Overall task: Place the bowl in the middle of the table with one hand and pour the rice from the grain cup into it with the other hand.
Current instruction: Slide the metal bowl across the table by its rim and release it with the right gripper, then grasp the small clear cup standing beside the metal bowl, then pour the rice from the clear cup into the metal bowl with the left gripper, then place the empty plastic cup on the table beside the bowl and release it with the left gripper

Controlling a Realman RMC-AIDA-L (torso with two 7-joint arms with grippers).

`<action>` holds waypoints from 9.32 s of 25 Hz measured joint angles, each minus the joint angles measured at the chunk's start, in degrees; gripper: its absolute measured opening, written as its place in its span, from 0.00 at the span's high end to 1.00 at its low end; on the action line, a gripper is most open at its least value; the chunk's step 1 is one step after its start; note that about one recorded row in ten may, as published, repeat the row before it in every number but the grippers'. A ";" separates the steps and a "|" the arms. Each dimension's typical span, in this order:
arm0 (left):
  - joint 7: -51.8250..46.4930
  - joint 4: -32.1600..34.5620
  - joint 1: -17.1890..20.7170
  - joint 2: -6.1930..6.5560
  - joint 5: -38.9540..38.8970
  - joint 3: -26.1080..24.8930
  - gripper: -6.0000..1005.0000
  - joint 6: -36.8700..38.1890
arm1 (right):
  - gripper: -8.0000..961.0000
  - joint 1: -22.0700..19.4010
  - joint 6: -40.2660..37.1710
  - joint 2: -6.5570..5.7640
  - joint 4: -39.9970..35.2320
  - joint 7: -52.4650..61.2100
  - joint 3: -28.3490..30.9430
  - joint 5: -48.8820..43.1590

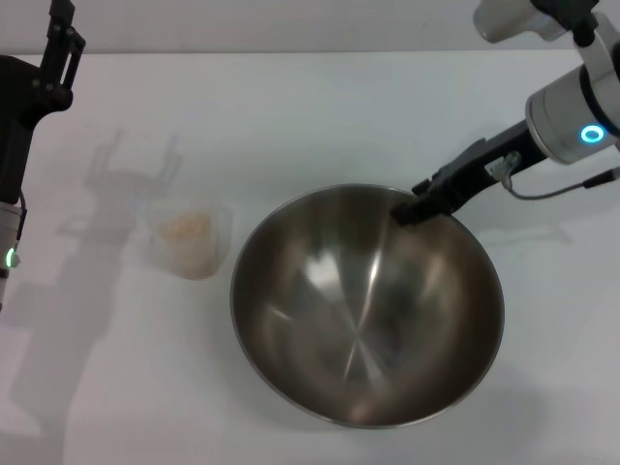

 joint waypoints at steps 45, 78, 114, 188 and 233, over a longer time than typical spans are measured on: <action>-4.47 0.61 3.69 0.25 0.34 -3.26 0.28 -2.49 | 0.46 -17.43 -163.63 -0.04 51.25 56.63 -39.64 -8.82; -4.25 3.58 12.77 0.08 0.53 16.16 0.28 -9.44 | 0.46 -11.47 -158.24 -0.27 54.04 51.06 -37.01 -8.82; -3.77 5.70 6.69 0.10 0.09 16.15 0.33 -17.61 | 0.46 -11.71 -157.00 0.09 54.27 51.51 -37.01 -8.81; 96.86 2.12 -2.99 -0.19 12.32 27.67 0.97 2.47 | 0.46 -8.98 -153.31 -0.09 53.99 46.02 -34.12 -9.23; 29.78 -5.41 5.22 -0.20 9.17 7.22 0.97 -8.62 | 0.46 -9.49 -155.14 0.08 51.21 44.03 -34.64 -9.32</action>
